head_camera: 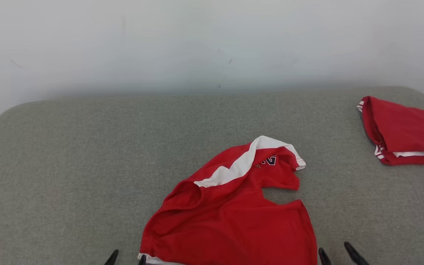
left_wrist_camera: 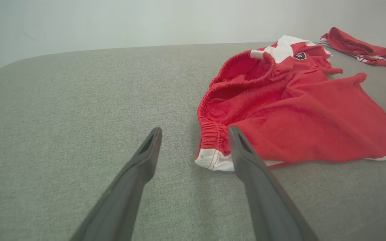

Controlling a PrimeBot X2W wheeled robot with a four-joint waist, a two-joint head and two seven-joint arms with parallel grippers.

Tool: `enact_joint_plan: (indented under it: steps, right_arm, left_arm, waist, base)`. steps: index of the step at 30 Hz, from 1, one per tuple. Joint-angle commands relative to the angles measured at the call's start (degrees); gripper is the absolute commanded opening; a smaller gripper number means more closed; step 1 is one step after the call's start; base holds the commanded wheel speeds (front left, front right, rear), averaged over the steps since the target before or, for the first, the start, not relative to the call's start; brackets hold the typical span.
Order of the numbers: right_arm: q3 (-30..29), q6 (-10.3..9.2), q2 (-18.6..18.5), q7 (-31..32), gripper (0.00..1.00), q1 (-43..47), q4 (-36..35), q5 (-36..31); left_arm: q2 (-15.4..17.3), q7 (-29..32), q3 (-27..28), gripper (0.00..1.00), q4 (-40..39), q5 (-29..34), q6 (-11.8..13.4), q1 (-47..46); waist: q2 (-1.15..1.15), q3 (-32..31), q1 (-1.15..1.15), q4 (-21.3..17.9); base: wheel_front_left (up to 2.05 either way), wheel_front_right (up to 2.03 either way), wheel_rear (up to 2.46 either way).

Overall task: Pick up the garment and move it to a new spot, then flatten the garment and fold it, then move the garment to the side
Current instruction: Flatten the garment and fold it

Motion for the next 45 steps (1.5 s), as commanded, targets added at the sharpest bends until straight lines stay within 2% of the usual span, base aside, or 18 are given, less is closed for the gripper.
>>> enact_joint_plan:
  steps: [1, 8, 20, 36, 37, 38, 39, 40, 45]
  right_arm:
    - [0.5, 0.00, -0.4, -0.1, 1.00, 0.5, 0.3, 0.3]
    - [4.9, 0.00, -1.6, 0.3, 1.00, 0.1, 5.1, 1.4]
    - [10.6, 0.00, -2.5, -0.7, 1.00, -4.4, 12.3, 3.3]
    - [16.0, 0.00, -2.0, -2.5, 1.00, -8.5, 18.3, 5.0]
    - [16.3, 0.00, -1.9, -2.4, 1.00, -8.8, 18.8, 5.4]
    - [16.6, 0.00, -1.8, -2.4, 0.40, -9.2, 19.3, 5.5]
    - [16.9, 0.00, -1.7, -2.5, 0.00, -9.7, 19.8, 5.6]
    - [17.3, 0.00, -1.6, -2.5, 0.00, -10.1, 20.4, 5.9]
    - [18.5, 0.00, -1.1, -3.6, 0.00, -12.0, 22.3, 7.2]
  left_arm:
    - [0.3, 0.2, -0.5, 1.00, 0.2, -0.6, 0.0, -1.0]
    - [4.1, 0.0, -6.8, 1.00, 5.1, -3.9, 0.0, -4.3]
    - [7.8, -0.3, -15.6, 1.00, 10.3, -7.7, 0.0, -10.8]
    - [9.5, -0.8, -24.6, 1.00, 16.8, -12.6, 0.0, -17.5]
    - [9.5, -0.8, -24.9, 0.97, 17.0, -12.9, 0.0, -17.8]
    - [9.6, -0.8, -25.3, 0.64, 17.1, -13.2, 0.0, -18.1]
    - [9.5, -0.8, -25.6, 0.09, 17.2, -13.6, 0.0, -18.3]
    - [9.5, -0.8, -26.1, 0.00, 17.2, -14.0, 0.0, -18.4]
    - [9.4, -0.8, -27.4, 0.00, 16.6, -14.9, 0.0, -18.4]
  waist:
    - [0.00, 0.4, 0.00, 0.0]
    - [0.00, 1.8, 0.00, 0.0]
    - [0.00, 3.2, 0.00, -0.6]
    - [0.00, 3.7, 0.00, -1.1]
    - [0.00, 3.7, 0.00, -1.2]
    - [0.00, 3.7, 0.00, -1.2]
    - [0.00, 3.7, 0.00, -1.3]
    - [0.00, 3.7, 0.00, -1.4]
    - [0.00, 3.4, 0.00, -1.2]
  base:
    - [0.00, 0.00, 0.00]
    - [0.00, 0.00, 0.00]
    - [0.00, 0.00, 0.00]
    - [0.00, 0.00, 0.00]
    - [0.00, 0.00, 0.00]
    - [0.00, 0.00, 0.00]
    - [0.00, 0.00, 0.00]
    - [0.00, 0.00, 0.00]
    - [0.00, 0.00, 0.00]
